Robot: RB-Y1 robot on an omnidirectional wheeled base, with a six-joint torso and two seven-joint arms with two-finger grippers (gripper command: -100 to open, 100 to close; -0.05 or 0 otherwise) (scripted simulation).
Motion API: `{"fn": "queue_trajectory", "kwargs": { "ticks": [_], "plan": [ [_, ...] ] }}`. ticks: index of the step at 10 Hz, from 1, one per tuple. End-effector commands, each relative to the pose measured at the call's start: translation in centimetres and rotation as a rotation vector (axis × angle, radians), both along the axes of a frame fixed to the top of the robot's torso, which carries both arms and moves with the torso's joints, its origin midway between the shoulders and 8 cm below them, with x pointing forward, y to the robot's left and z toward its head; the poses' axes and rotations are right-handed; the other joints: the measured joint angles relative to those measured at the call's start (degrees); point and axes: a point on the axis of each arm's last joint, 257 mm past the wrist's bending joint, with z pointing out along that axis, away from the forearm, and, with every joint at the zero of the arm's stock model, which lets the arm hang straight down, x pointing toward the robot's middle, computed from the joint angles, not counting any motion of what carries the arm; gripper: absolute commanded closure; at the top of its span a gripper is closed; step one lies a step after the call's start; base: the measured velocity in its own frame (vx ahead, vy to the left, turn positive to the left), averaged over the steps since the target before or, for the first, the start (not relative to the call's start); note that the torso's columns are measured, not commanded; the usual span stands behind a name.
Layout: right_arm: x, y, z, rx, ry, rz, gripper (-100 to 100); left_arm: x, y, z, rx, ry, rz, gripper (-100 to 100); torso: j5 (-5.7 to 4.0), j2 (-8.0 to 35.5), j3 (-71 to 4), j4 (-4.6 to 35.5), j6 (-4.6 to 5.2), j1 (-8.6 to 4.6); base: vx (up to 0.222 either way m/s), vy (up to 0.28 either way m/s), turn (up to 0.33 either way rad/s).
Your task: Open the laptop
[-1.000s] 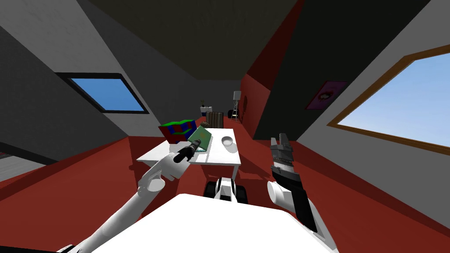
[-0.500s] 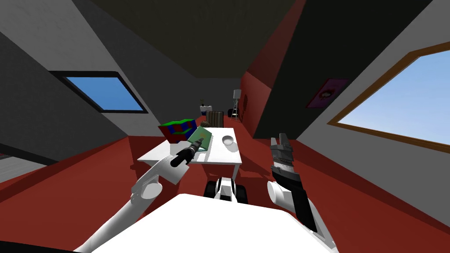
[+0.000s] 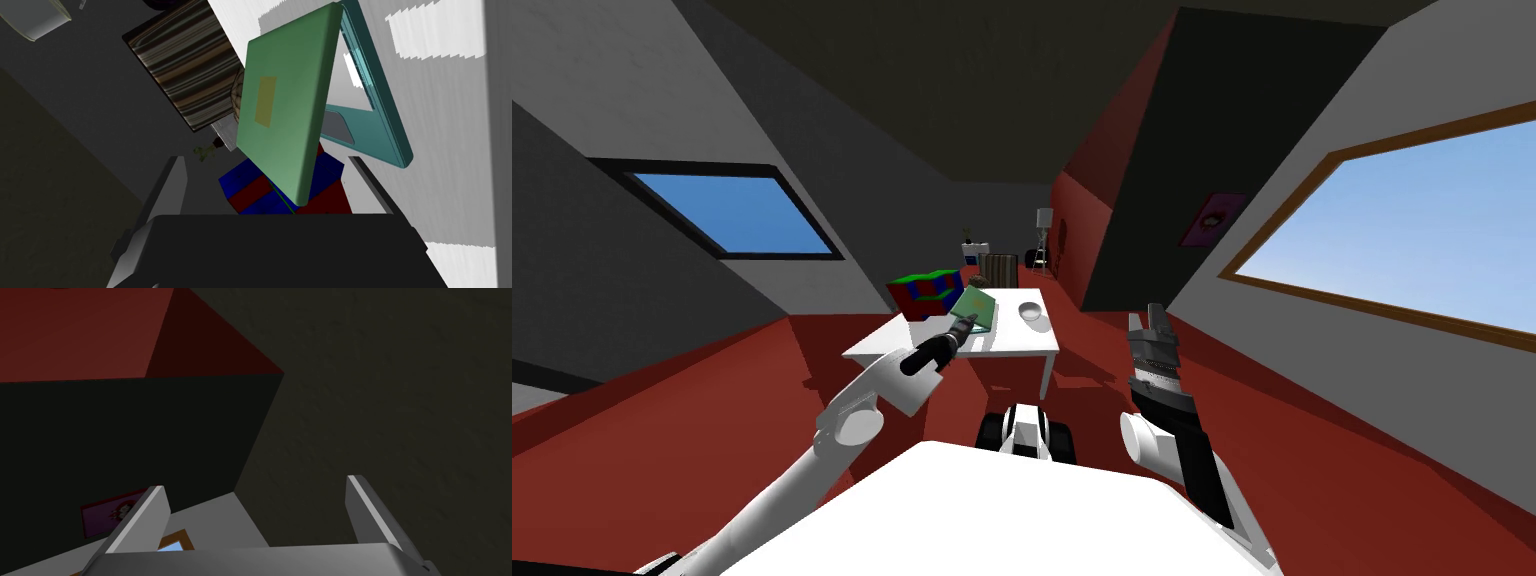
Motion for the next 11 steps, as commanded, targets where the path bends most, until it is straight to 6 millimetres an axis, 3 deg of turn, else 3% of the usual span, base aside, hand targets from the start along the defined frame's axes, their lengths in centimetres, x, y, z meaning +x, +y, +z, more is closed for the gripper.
{"fn": "queue_trajectory", "kwargs": {
  "ticks": [1,3,6,11],
  "plan": [
    [0.0,0.0,0.0,0.000,0.000,0.000,0,0.3,0.1,0.2,-0.034,0.014,0.005,-100,-0.01,0.03,0.01,0.00,0.01,-0.03,-0.159,0.063,-0.102],
    [0.0,0.0,0.0,0.000,0.000,0.000,0,0.6,1.9,0.1,-0.016,0.039,0.046,-100,0.00,-0.18,-0.11,-0.05,0.01,0.02,-0.026,0.077,-0.087],
    [0.0,0.0,0.0,0.000,0.000,0.000,0,0.8,5.2,-0.4,0.029,0.086,0.124,-100,-0.02,-0.18,-0.13,-0.07,0.00,-0.06,0.111,0.070,-0.083],
    [0.0,0.0,0.0,0.000,0.000,0.000,0,0.6,8.9,-0.9,0.080,0.143,0.219,-100,-0.01,0.19,0.12,0.05,0.01,-0.04,0.080,0.066,-0.066]
  ]
}}
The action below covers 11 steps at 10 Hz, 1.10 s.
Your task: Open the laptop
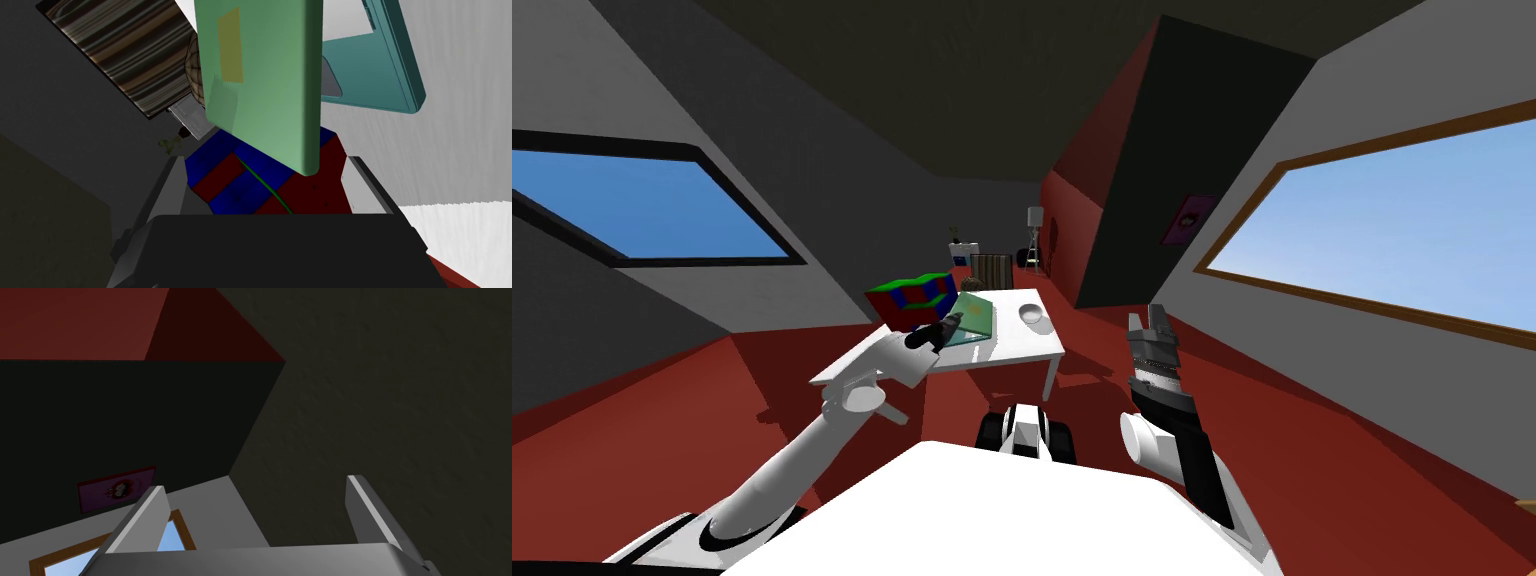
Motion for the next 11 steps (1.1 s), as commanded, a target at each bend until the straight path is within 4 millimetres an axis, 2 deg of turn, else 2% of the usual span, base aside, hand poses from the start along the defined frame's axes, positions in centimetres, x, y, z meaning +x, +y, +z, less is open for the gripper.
{"fn": "queue_trajectory", "kwargs": {
  "ticks": [1,3,4,9,10,11],
  "plan": [
    [0.0,0.0,0.0,0.000,0.000,0.000,0,-0.1,1.8,-0.3,0.025,0.032,0.049,-100,0.00,-0.07,-0.04,-0.02,0.00,0.01,0.063,0.051,-0.050],
    [0.0,0.0,0.0,0.000,0.000,0.000,0,-0.3,3.4,-0.4,0.045,0.056,0.089,-100,-0.01,-0.11,-0.07,-0.03,0.00,-0.02,0.074,0.054,-0.063],
    [0.0,0.0,0.0,0.000,0.000,0.000,0,-0.1,2.7,-0.3,0.038,0.045,0.074,-100,0.00,-0.14,-0.09,-0.04,0.01,0.02,0.038,0.027,-0.016],
    [0.0,0.0,0.0,0.000,0.000,0.000,0,0.7,3.5,-1.4,0.038,0.049,0.084,-100,0.01,-0.07,-0.05,-0.02,0.00,0.02,0.019,0.012,-0.014],
    [0.0,0.0,0.0,0.000,0.000,0.000,0,0.4,3.2,-0.9,0.039,0.049,0.081,100,0.00,-0.05,-0.04,-0.02,0.00,0.00,-0.013,-0.010,0.024],
    [0.0,0.0,0.0,0.000,0.000,0.000,0,0.1,3.0,-0.6,0.039,0.049,0.079,100,-0.02,0.00,-0.01,0.00,0.00,-0.05,-0.033,-0.026,0.029]
  ]
}}
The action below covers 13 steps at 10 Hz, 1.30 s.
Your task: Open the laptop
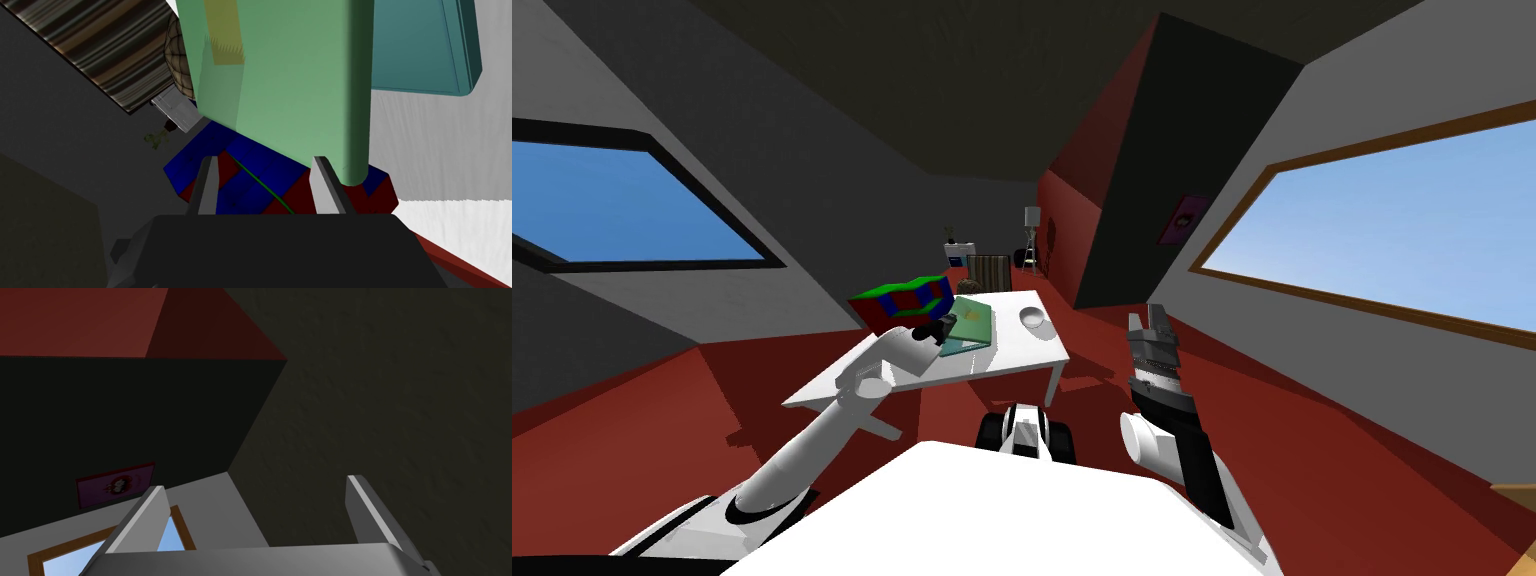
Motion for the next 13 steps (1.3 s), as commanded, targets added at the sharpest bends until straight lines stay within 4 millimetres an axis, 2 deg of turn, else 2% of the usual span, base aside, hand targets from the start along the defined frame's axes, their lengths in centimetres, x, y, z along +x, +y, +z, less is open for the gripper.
{"fn": "queue_trajectory", "kwargs": {
  "ticks": [1,2,4,6,7,8,12,13],
  "plan": [
    [0.0,0.0,0.0,0.000,0.000,0.000,0,-0.3,-0.3,0.3,0.001,0.001,-0.002,100,-0.01,0.04,0.03,0.01,0.00,-0.02,-0.017,-0.014,0.006],
    [0.0,0.0,0.0,0.000,0.000,0.000,0,-0.1,-0.5,-0.8,0.001,0.018,-0.017,-100,0.02,-0.06,-0.03,-0.01,0.01,0.06,-0.035,0.051,-0.052],
    [0.0,0.0,0.0,0.000,0.000,0.000,0,0.1,-0.7,-2.0,0.002,0.035,-0.035,-100,0.12,0.02,0.01,0.00,-0.01,0.41,-0.081,0.117,-0.046],
    [0.0,0.0,0.0,0.000,0.000,0.000,0,0.3,-1.1,-3.4,0.003,0.055,-0.058,-100,0.06,-0.04,-0.01,-0.01,0.00,0.19,-0.078,0.137,-0.049],
    [0.0,0.0,0.0,0.000,0.000,0.000,0,0.2,-0.8,-3.0,0.002,0.049,-0.049,-100,0.02,-0.11,-0.06,-0.03,0.01,0.05,-0.036,0.059,-0.014],
    [0.0,0.0,0.0,0.000,0.000,0.000,0,0.6,-0.6,-3.6,0.000,0.049,-0.049,-100,-0.06,-0.23,-0.13,-0.06,0.01,-0.21,0.006,0.026,-0.016],
    [0.0,0.0,0.0,0.000,0.000,0.000,0,1.1,-0.3,-4.4,-0.003,0.051,-0.044,-100,0.03,-0.09,-0.05,-0.03,0.00,0.09,0.024,0.013,-0.017],
    [0.0,0.0,0.0,0.000,0.000,0.000,0,0.7,-0.5,-3.8,-0.001,0.049,-0.048,100,0.02,0.00,0.00,0.00,0.00,0.07,-0.012,-0.007,0.030]
  ]
}}
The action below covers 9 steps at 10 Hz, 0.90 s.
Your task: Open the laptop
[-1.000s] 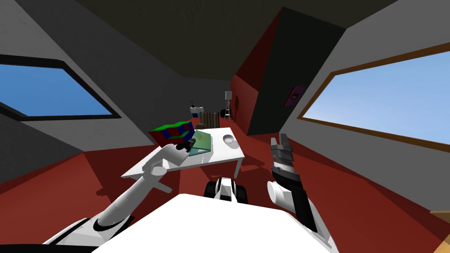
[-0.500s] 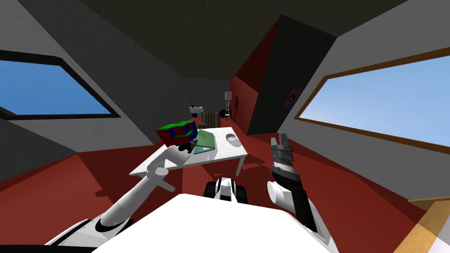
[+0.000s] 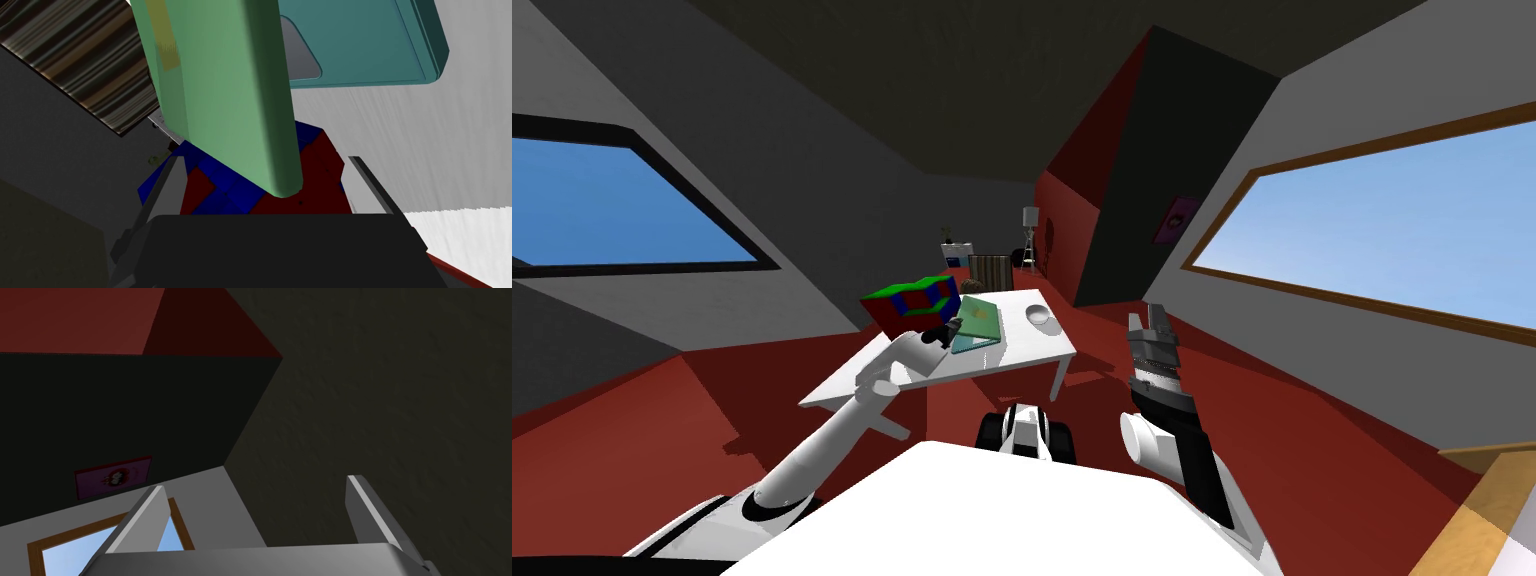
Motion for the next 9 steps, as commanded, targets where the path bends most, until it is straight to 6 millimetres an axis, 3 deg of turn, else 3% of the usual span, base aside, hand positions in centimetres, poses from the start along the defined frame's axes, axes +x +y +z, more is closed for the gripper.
{"fn": "queue_trajectory", "kwargs": {
  "ticks": [1,3,9],
  "plan": [
    [0.0,0.0,0.0,0.000,0.000,0.000,0,-0.6,-0.4,0.9,0.003,0.000,-0.004,100,-0.02,0.07,0.05,0.02,0.00,-0.05,-0.031,-0.020,0.030],
    [0.0,0.0,0.0,0.000,0.000,0.000,0,-0.6,-0.4,1.0,0.003,-0.001,-0.007,100,-0.08,0.07,0.03,0.04,-0.04,-0.13,-0.020,-0.017,0.003],
    [0.0,0.0,0.0,0.000,0.000,0.000,0,1.7,-1.0,-1.6,-0.087,-0.035,-0.002,100,0.07,-0.42,-0.25,-0.16,0.04,0.12,-0.030,0.037,-0.007]
  ]
}}
